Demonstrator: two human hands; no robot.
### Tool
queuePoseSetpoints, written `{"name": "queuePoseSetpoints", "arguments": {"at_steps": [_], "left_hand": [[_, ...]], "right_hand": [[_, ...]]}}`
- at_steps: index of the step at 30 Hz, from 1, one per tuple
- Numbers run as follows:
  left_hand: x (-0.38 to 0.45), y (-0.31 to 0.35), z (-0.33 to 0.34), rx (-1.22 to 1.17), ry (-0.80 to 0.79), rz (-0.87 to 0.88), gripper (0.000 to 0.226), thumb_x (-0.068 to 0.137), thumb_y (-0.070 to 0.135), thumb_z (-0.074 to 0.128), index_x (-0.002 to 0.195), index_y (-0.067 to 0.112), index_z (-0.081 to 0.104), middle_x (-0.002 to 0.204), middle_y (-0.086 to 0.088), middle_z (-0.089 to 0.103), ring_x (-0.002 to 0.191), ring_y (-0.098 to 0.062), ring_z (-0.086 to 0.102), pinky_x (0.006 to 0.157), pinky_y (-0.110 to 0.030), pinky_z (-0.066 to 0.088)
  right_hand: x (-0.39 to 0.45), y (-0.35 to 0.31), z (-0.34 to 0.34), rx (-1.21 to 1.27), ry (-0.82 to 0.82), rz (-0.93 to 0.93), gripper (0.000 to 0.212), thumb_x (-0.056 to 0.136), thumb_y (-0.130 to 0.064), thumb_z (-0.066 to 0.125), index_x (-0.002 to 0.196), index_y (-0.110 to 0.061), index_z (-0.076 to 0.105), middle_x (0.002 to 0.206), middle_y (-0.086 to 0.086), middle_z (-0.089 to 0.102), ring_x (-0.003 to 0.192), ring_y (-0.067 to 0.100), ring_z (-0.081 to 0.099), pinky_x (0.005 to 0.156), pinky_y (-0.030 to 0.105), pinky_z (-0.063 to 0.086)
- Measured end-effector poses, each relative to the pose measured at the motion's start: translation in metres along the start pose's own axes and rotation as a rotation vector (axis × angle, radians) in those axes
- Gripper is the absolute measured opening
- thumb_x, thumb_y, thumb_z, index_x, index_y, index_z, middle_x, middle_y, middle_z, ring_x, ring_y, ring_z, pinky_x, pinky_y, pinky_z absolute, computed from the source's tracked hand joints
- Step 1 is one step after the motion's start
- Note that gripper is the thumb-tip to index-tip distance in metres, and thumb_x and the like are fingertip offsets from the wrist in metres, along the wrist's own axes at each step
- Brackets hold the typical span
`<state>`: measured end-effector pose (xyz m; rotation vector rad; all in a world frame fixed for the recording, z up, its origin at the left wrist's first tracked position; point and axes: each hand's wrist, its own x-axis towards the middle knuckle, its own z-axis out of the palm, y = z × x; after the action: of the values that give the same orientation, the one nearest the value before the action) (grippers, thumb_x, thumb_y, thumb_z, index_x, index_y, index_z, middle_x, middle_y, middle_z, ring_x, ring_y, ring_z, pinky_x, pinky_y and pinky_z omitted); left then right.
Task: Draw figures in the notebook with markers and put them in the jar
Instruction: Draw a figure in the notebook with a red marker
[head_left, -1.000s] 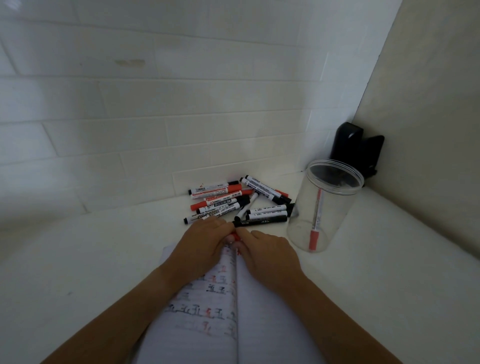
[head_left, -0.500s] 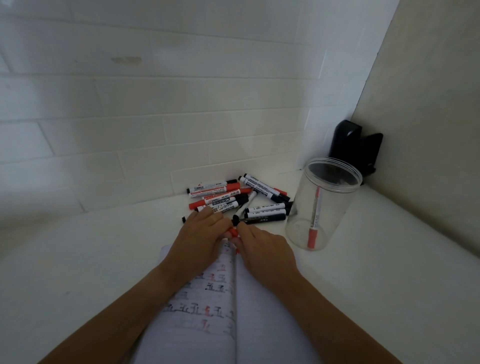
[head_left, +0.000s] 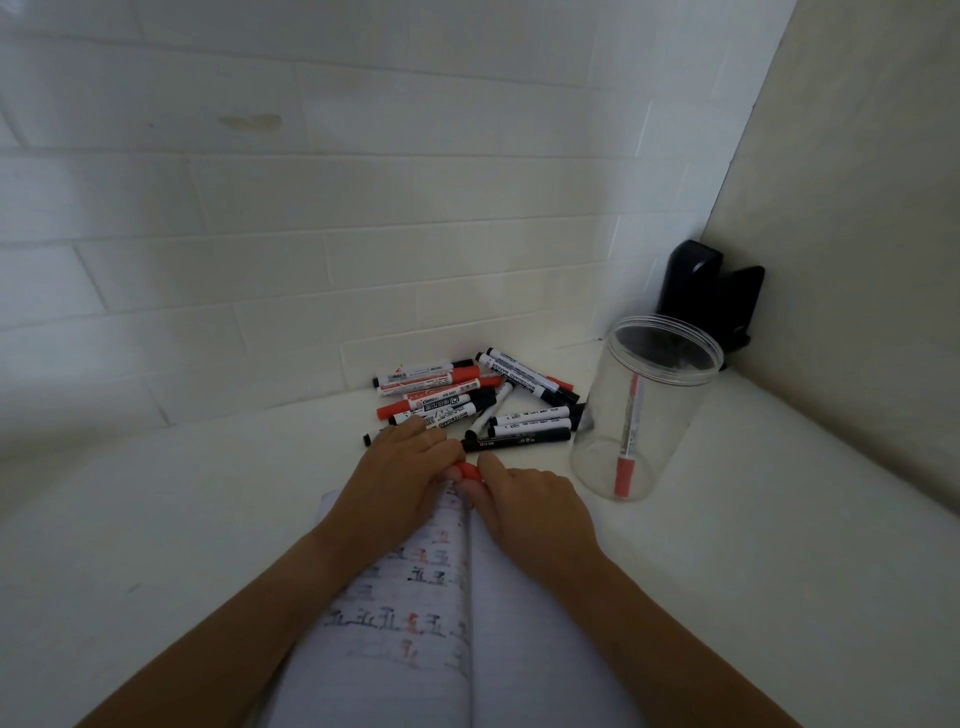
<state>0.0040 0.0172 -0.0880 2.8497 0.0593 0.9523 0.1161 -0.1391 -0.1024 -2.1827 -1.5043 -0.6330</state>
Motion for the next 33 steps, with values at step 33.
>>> {"name": "queuePoseSetpoints", "arguments": {"at_steps": [33], "left_hand": [[-0.012,0.015,-0.014,-0.077,-0.490,-0.359,0.075,0.074,0.081,0.033,0.144,0.055,0.034,0.155,0.008,0.026,0.145,-0.012,0.018,0.115,-0.044,0.014]], "right_hand": [[0.007,0.000,-0.045,1.167,0.039,0.525,0.026,0.105,-0.034,0.051,0.099,-0.011,0.061,0.062,0.003,0.054,0.052,0.016,0.047,0.049,0.022,0.039]]}}
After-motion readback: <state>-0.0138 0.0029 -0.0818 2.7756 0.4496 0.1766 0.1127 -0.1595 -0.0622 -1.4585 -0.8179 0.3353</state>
